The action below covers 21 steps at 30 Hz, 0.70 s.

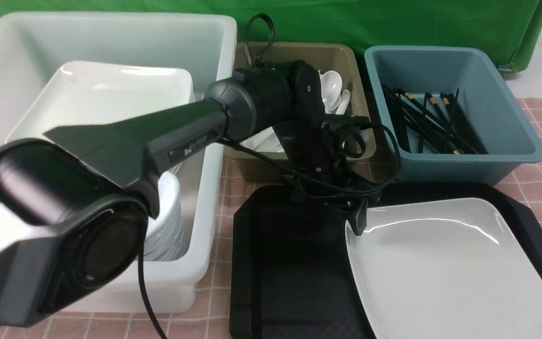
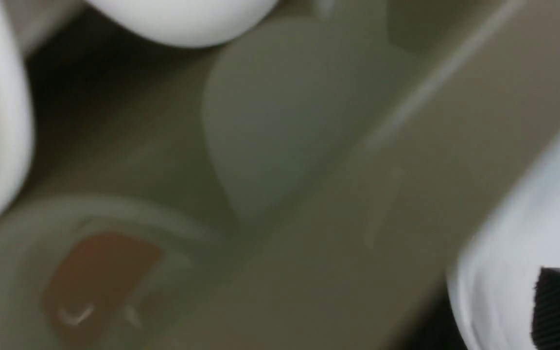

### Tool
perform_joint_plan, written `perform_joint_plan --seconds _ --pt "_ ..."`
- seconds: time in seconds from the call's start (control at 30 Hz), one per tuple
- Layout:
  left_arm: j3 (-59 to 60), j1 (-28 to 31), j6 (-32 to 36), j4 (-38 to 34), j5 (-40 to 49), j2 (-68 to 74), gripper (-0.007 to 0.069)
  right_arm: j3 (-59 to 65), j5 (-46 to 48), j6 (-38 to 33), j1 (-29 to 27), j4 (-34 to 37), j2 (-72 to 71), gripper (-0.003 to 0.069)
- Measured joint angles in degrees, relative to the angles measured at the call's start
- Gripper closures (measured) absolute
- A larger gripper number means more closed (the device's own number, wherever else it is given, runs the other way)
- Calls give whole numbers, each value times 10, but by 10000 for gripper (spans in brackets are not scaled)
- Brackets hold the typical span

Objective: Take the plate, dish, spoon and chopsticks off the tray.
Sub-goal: Use the left arm to grab a plate from the dinner plate

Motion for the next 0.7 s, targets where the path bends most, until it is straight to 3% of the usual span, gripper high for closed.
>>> perform_joint_plan --seconds 0.17,0.3,0.43,0.7 --pt "0 0 8 -14 -5 10 85 0 0 0 0 0 0 629" --pt "0 0 13 -19 -10 11 158 0 0 -1 0 0 0 629" --pt "0 -12 24 -13 -17 14 305 0 0 -1 0 0 0 629" --pt "0 -33 25 16 -41 15 357 0 0 -1 0 0 0 629"
